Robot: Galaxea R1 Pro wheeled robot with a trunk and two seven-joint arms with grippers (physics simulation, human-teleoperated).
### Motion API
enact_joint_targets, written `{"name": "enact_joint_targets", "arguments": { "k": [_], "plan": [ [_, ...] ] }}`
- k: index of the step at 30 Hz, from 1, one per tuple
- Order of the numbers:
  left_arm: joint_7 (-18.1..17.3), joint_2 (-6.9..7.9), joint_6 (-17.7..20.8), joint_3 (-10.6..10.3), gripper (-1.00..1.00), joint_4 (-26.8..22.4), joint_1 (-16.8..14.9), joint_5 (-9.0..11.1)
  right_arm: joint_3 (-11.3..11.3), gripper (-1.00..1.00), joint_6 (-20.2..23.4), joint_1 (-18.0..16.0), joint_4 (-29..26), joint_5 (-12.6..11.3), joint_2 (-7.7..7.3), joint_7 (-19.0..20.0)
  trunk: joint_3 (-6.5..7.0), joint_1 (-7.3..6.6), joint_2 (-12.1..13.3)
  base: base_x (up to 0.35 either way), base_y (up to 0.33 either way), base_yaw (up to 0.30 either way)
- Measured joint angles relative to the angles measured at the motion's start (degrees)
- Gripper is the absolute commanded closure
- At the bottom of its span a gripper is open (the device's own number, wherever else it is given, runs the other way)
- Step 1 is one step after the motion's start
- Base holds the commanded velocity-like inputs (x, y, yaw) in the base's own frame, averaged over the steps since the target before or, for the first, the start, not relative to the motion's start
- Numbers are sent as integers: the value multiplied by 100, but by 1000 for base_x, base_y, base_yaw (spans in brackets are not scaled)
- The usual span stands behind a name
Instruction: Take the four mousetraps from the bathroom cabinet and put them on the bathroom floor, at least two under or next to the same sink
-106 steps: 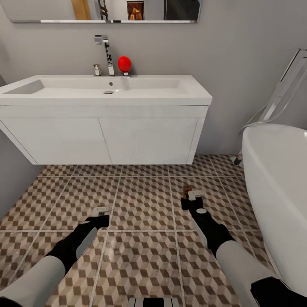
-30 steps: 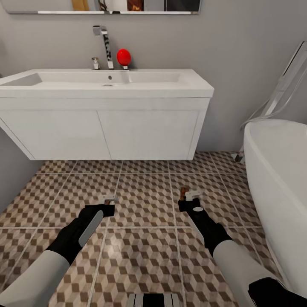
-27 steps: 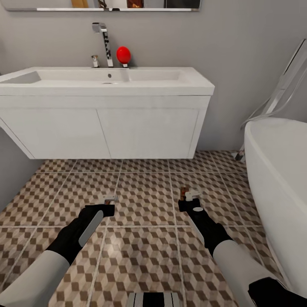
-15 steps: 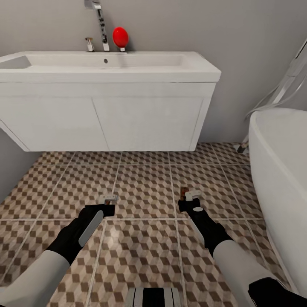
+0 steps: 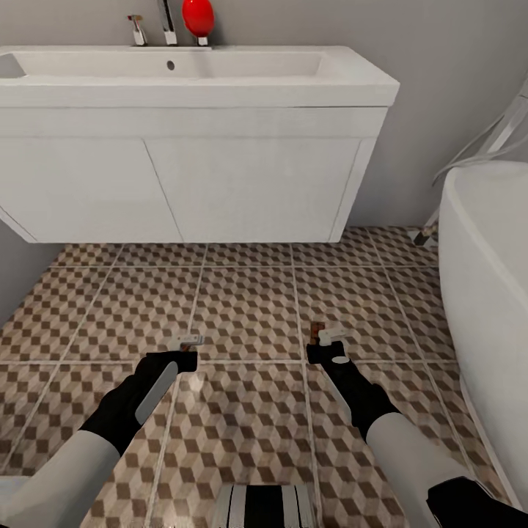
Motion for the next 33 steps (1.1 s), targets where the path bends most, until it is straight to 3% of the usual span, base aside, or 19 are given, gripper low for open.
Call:
{"name": "enact_joint_targets", "arguments": {
  "k": [13,22,25,26,33],
  "plan": [
    [-9,-4,-29,2,100,46,0,-5,0,100,-49,0,0,7,0,8,-61,-1,0,0,0,0],
    [-6,-110,-34,83,100,822,-96,-45,-6,100,-34,-5,-45,18,9,32,-61,-1,0,0,0,0],
    [-3,-125,2,94,100,804,-376,-49,-4,100,42,-22,-290,29,9,16,-61,-1,-1,0,0,0],
    [-1,-128,100,97,100,800,-594,-58,-2,100,160,-29,-471,34,9,13,-60,-2,-1,0,0,0],
    [-12,-130,665,184,100,1139,-1208,-51,0,100,552,-35,-749,28,23,22,-61,-1,0,0,0,0]
  ]
}}
